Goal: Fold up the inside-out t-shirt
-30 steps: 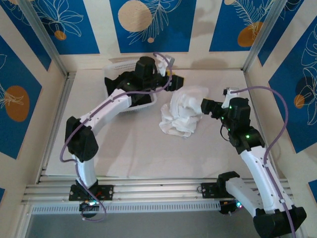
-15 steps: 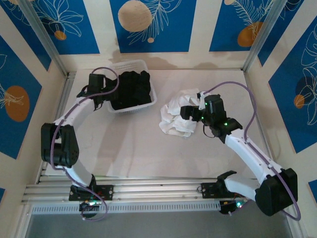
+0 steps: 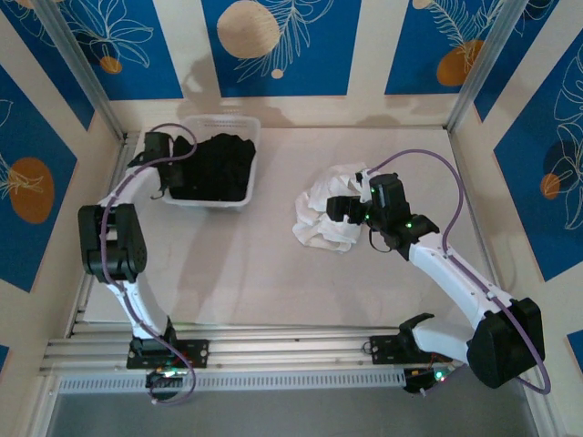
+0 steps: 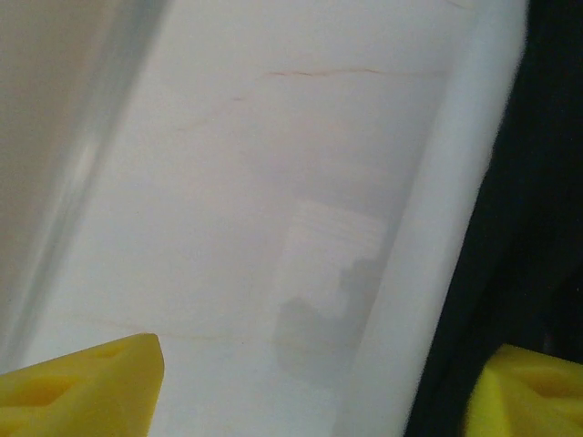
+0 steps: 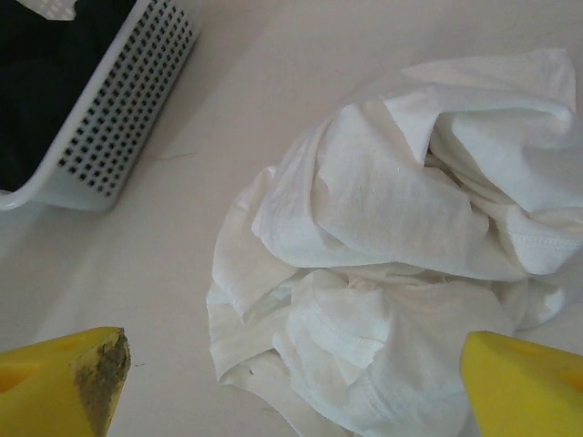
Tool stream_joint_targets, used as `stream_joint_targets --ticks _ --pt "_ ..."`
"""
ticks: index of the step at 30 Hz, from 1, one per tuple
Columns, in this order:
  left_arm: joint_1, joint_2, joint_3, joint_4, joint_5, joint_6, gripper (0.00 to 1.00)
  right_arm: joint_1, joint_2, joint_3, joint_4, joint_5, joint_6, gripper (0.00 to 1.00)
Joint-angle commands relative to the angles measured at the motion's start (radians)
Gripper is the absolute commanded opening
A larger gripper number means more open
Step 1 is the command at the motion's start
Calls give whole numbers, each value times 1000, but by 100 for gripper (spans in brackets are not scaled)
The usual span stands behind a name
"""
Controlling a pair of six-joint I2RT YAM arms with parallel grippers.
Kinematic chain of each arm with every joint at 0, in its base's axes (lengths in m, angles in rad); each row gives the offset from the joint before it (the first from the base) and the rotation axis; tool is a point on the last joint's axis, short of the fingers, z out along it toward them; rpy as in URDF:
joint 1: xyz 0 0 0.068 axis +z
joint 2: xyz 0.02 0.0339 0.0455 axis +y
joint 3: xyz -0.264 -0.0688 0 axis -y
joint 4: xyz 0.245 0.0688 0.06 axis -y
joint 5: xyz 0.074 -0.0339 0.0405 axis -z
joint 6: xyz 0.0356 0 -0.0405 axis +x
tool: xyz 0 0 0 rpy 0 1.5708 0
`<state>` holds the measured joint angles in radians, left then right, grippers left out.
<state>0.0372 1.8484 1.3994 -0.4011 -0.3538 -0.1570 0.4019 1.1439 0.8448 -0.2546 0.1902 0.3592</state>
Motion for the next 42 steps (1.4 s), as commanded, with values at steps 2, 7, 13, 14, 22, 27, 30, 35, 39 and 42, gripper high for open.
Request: stream_joint_targets --ticks 2,7,13,14,22,27,30,35,39,42 --pt "-81 -183 -79 96 11 -12 78 4 24 23 18 -17 3 94" --pt "-278 -250 -174 246 164 61 78 6 87 48 35 -46 11 94" --pt "-440 -168 -141 277 220 192 62 9 130 71 42 -66 11 94" --pt "-454 -137 -112 262 217 211 60 9 133 71 44 -68 13 94" --pt "-464 132 121 146 42 242 56 14 128 61 35 -68 12 94" --pt "-435 208 185 117 -77 252 47 11 119 51 25 -58 7 94" --pt "-394 211 181 109 -119 278 41 10 117 44 23 -53 0 94" --pt "-282 199 153 98 -147 289 30 5 127 35 33 -54 -2 94" --pt "-201 218 180 92 -126 283 29 1 149 46 29 -37 -15 94" --pt "-161 257 252 70 -120 287 31 -10 174 63 4 20 -35 94"
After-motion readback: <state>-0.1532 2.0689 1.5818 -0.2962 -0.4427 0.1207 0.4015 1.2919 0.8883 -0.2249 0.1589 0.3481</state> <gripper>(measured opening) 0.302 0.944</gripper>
